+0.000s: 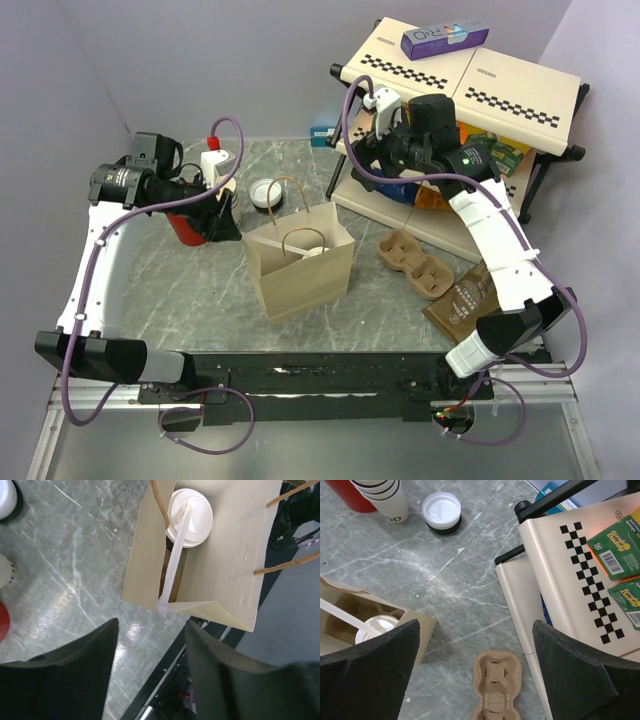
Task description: Pack the takeout coffee
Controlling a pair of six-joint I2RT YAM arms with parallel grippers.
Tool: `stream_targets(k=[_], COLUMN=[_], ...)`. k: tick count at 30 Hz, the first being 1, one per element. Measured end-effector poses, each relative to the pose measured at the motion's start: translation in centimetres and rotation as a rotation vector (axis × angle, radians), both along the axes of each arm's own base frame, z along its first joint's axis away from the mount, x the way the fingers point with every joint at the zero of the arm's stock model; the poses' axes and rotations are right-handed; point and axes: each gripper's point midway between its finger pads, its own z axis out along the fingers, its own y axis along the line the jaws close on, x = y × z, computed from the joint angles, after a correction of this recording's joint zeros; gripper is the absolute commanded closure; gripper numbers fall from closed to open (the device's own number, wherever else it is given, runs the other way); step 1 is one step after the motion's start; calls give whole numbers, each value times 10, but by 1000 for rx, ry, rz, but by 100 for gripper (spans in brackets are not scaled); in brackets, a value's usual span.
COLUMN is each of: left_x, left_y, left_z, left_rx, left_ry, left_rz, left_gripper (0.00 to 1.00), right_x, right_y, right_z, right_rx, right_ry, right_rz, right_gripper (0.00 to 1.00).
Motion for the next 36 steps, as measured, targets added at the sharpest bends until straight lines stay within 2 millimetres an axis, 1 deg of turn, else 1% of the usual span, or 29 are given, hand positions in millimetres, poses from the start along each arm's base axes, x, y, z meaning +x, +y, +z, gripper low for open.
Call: stream_targets(k=[1,2,3,6,10,11,13,14,18,19,22,28,31,36], left_x=[-1,-1,-1,-3,-4,-4,-4,-4,-5,-5,-4,-1,-8,-32], left_y=[0,0,0,-3,-8,-9,-11,-13,-16,-17,-18,-19,-24,-43], left_z=[-1,-2,-2,-4,-6,-7,-9,-10,-11,-11,-4,15,24,30], left_rx=[-1,-1,-1,-6,-13,-12,-12,-11,-9,-9,-5,21,63,130], left_ry=[9,10,15,29,42,46,54,59,63,63,36,-72,-148,-247], left_rz=[1,1,1,-5,-26,-30,-38,-43,-59,-61,-66,-90,-134,-259], left_gripper=[48,54,56,57,66,73,83,90,95,99,99,99,99,99], right_x=[0,0,0,0,0,0,0,0,-1,-1,-1,-1,-1,-2], right_y=[0,1,1,3,3,3,3,3,3,3,3,3,3,3], right_z=[-1,-1,-2,-4,-5,-5,-5,-6,-11,-12,-14,-15,-15,-14], right_rx=[0,0,0,1,1,1,0,0,-5,-7,-9,-10,-9,-7], right_ry=[2,5,8,14,17,18,20,21,33,37,42,43,43,44], right_rz=[2,4,6,12,14,15,15,15,15,15,15,15,16,20], right_gripper=[1,1,1,1,1,1,1,1,1,1,1,1,1,1])
